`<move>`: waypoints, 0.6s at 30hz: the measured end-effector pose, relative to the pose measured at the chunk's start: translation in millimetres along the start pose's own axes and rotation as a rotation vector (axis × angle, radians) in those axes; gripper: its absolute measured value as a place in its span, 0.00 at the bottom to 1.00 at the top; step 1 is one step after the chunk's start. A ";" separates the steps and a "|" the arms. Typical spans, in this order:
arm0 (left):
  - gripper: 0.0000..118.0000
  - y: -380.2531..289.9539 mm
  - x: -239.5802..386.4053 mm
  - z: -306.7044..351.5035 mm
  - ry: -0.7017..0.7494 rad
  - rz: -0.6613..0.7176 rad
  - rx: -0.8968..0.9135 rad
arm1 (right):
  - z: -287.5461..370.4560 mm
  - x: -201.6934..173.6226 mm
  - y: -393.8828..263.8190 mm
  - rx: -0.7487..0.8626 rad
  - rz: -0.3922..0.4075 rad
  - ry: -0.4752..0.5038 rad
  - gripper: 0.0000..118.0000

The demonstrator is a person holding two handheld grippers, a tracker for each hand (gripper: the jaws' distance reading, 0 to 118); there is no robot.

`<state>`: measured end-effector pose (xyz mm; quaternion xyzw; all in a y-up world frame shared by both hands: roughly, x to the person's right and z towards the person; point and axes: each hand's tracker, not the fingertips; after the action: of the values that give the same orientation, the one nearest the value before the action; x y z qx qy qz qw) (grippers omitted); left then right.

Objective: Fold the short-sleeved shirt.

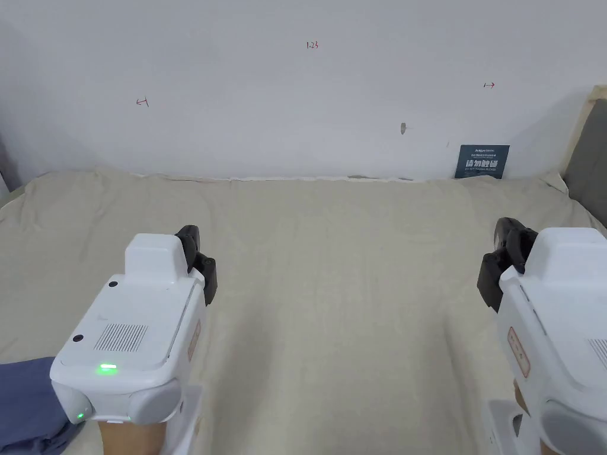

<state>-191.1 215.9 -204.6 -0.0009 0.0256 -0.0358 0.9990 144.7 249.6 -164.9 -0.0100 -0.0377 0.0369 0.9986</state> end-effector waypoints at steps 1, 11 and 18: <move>0.00 0.0 -0.9 0.2 0.001 -0.001 -0.001 | 0.1 0.0 0.3 0.000 0.000 0.000 0.01; 0.00 -1.0 -3.1 -0.5 -0.004 0.024 -0.009 | 0.1 -0.5 0.9 0.004 0.006 0.000 0.01; 0.00 -0.2 -3.5 -0.3 -0.011 0.020 -0.008 | 0.3 -1.3 0.8 0.002 0.009 0.004 0.01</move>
<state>-194.5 215.9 -204.8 -0.0050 0.0204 -0.0257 0.9994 143.3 250.3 -164.8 -0.0092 -0.0357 0.0415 0.9985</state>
